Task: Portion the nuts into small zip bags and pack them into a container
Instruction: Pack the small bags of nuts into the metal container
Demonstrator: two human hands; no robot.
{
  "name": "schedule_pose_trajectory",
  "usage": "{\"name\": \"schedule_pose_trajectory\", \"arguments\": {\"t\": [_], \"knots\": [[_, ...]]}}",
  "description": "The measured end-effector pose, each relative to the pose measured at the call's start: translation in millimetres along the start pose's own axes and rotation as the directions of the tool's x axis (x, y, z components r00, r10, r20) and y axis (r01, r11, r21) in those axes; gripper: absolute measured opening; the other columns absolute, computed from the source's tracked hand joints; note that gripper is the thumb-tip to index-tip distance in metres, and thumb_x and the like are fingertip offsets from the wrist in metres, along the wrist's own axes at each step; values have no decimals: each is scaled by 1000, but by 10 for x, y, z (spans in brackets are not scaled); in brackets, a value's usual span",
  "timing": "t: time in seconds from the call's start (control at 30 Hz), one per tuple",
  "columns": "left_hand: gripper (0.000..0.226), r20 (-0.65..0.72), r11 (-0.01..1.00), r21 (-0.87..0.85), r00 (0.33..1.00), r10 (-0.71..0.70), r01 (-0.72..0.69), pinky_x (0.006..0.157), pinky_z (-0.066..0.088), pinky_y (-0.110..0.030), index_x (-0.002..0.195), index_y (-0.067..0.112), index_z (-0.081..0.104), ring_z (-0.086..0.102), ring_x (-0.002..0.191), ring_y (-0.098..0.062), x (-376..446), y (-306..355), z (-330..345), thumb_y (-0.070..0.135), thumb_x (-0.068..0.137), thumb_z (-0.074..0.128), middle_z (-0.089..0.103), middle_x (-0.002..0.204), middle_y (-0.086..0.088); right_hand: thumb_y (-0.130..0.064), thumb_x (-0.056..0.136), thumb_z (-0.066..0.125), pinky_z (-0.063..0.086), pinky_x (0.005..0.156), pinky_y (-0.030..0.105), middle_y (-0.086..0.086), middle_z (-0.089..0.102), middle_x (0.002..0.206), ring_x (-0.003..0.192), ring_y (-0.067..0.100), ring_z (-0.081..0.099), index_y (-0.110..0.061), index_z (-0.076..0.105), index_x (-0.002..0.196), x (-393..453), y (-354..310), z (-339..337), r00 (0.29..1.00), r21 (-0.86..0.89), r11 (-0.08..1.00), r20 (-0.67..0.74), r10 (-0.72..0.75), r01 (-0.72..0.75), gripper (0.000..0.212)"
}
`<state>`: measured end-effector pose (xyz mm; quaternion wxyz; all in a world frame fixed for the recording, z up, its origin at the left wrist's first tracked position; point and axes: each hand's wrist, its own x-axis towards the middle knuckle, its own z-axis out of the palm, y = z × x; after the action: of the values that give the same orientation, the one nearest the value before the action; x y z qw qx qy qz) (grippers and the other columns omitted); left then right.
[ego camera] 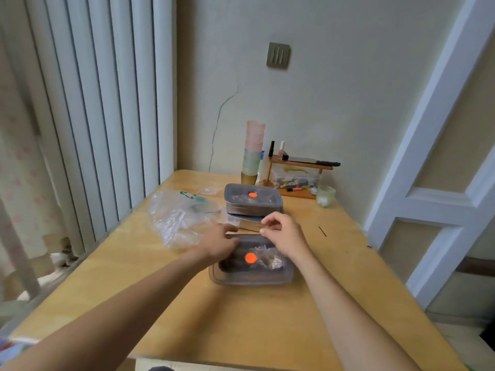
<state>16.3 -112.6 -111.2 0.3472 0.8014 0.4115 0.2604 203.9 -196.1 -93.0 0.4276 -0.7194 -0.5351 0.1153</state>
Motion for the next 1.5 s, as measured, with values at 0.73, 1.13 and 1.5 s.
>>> {"name": "schedule_pose_trajectory", "arguments": {"t": [0.73, 1.13, 1.5], "knots": [[23, -191, 952, 296, 981, -22, 79, 71, 39, -36, 84, 16, 51, 59, 93, -29, 356, 83, 193, 26, 104, 45, 64, 96, -10, -34, 105, 49, 40, 70, 32, 3, 66, 102, 89, 23, 53, -17, 59, 99, 93, 221, 169, 956, -285, 917, -174, 237, -279, 21], [36, -207, 916, 322, 962, -178, 239, 83, 42, -40, 122, 4, 49, 58, 111, -36, 342, 11, 146, 33, 104, 38, 58, 122, -19, -22, 110, 43, 37, 75, 26, 11, 65, 118, 90, 22, 49, -6, 66, 114, 199, 381, 178, 926, -312, 875, -204, 317, -369, 28], [30, -205, 933, 237, 953, -225, 271, 79, 44, -40, 116, 4, 50, 59, 106, -34, 341, -34, 88, 31, 106, 41, 62, 116, -17, -29, 108, 50, 45, 74, 32, 12, 70, 98, 93, 30, 61, -6, 68, 92, 326, 442, 166, 925, -229, 904, -211, 317, -362, 34]]}}
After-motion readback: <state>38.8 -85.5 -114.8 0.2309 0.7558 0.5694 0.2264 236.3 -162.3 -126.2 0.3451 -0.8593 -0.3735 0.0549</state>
